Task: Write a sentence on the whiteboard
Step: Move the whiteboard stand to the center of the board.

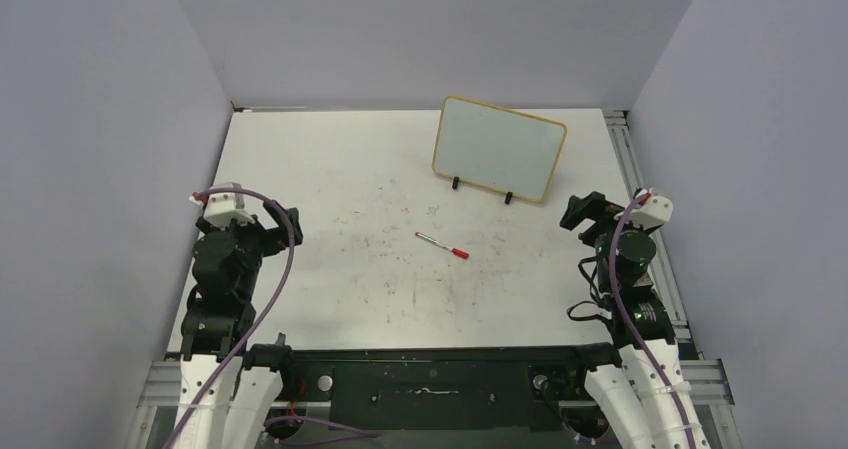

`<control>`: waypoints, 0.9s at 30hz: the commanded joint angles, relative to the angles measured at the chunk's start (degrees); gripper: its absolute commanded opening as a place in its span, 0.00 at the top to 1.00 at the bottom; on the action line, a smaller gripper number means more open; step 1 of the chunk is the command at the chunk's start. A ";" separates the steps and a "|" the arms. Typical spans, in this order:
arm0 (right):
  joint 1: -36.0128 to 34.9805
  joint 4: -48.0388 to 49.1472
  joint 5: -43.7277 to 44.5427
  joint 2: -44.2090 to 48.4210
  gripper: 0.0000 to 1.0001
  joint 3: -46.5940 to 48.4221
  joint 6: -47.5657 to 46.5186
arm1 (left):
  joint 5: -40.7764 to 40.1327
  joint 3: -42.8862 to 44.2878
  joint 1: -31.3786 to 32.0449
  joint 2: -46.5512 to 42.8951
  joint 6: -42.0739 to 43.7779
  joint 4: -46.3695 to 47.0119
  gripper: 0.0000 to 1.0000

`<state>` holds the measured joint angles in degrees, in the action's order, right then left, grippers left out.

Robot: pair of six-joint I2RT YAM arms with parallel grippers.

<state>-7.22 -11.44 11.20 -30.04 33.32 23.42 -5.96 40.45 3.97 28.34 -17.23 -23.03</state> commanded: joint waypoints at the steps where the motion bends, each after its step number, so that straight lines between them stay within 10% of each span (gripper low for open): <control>1: -0.23 0.29 0.51 0.84 0.10 1.00 0.02 | -1.00 1.53 -0.10 0.71 -1.45 1.71 0.04; 13: -0.22 0.11 -3.09 -1.67 0.10 2.24 -1.67 | -0.45 1.96 0.74 4.13 1.37 2.07 0.04; 27: -9.26 6.32 -1.99 -26.48 0.12 4.20 3.32 | 8.78 10.81 0.60 20.04 1.74 9.85 0.04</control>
<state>-11.07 -11.11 5.15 -51.24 35.14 24.62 -0.58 50.04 4.73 46.28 -16.03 -19.25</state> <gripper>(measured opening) 0.894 0.960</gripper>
